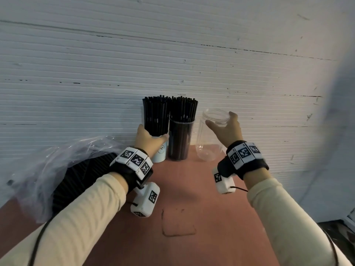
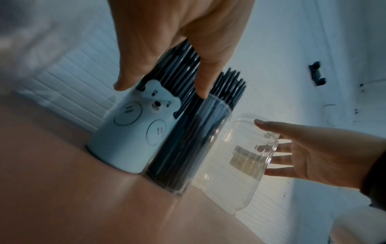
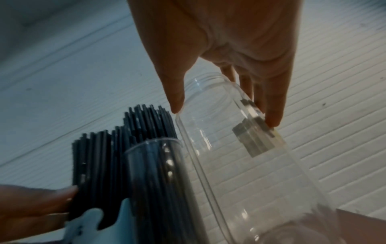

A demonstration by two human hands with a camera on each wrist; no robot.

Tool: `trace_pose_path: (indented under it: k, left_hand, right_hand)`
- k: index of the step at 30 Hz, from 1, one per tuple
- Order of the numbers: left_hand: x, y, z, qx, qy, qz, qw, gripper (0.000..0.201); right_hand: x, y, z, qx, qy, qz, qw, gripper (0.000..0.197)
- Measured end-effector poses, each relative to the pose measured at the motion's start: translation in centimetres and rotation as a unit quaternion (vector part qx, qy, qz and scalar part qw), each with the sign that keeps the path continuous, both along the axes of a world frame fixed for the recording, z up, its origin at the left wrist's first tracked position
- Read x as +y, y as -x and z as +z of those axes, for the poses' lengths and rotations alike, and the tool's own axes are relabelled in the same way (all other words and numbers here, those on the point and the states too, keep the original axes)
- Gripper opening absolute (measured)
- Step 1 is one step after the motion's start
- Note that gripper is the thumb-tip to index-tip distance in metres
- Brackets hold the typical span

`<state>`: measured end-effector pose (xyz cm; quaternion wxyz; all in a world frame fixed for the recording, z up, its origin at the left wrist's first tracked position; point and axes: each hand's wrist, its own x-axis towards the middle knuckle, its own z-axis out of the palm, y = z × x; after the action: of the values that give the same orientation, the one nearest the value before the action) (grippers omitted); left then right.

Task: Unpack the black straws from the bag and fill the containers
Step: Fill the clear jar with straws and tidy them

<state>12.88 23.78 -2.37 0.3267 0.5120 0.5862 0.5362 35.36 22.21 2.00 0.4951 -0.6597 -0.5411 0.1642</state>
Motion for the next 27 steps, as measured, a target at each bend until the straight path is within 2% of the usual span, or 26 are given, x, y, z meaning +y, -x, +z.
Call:
trace_pose_path:
  k: [2, 5, 9, 13, 16, 19, 21, 24, 27]
  left_hand:
    - [-1.5, 0.2, 0.9, 0.022, -0.002, -0.022, 1.0, 0.055]
    - [-4.8, 1.1, 2.6, 0.049, -0.008, -0.062, 0.997, 0.065]
    - [-9.8, 3.7, 5.3, 0.131, -0.054, -0.099, 0.985, 0.043]
    - [-13.3, 7.8, 7.1, 0.197, -0.095, -0.068, 0.973, 0.027]
    - [-14.8, 11.2, 7.3, 0.236, -0.111, -0.03, 0.965, 0.026]
    - [-15.7, 14.4, 7.1, 0.313, -0.077, -0.014, 0.947, 0.026]
    - [-16.1, 16.0, 6.9, 0.367, -0.033, -0.035, 0.929, 0.028]
    - [-16.4, 17.7, 6.3, 0.399, 0.008, -0.101, 0.911, 0.045]
    - [-16.4, 18.9, 5.4, 0.402, 0.035, -0.11, 0.908, 0.055]
  right_hand:
    - [-1.5, 0.2, 0.2, 0.0, -0.022, 0.006, 1.0, 0.09]
    - [-4.2, 1.3, 0.6, 0.007, -0.048, 0.024, 0.999, 0.089]
    - [-7.3, 3.6, 0.9, -0.002, -0.057, 0.071, 0.996, 0.088]
    - [-9.5, 6.4, 0.8, -0.014, -0.035, 0.125, 0.991, 0.093]
    - [-10.6, 8.2, 0.4, -0.025, -0.02, 0.163, 0.986, 0.085]
    - [-11.3, 9.8, 0.1, -0.016, -0.008, 0.179, 0.984, 0.08]
    - [-11.6, 10.5, 0.0, -0.022, -0.001, 0.182, 0.983, 0.08]
    - [-11.8, 11.1, 0.2, -0.035, 0.016, 0.183, 0.982, 0.084]
    - [-12.8, 11.6, 0.9, -0.08, 0.02, 0.175, 0.981, 0.092]
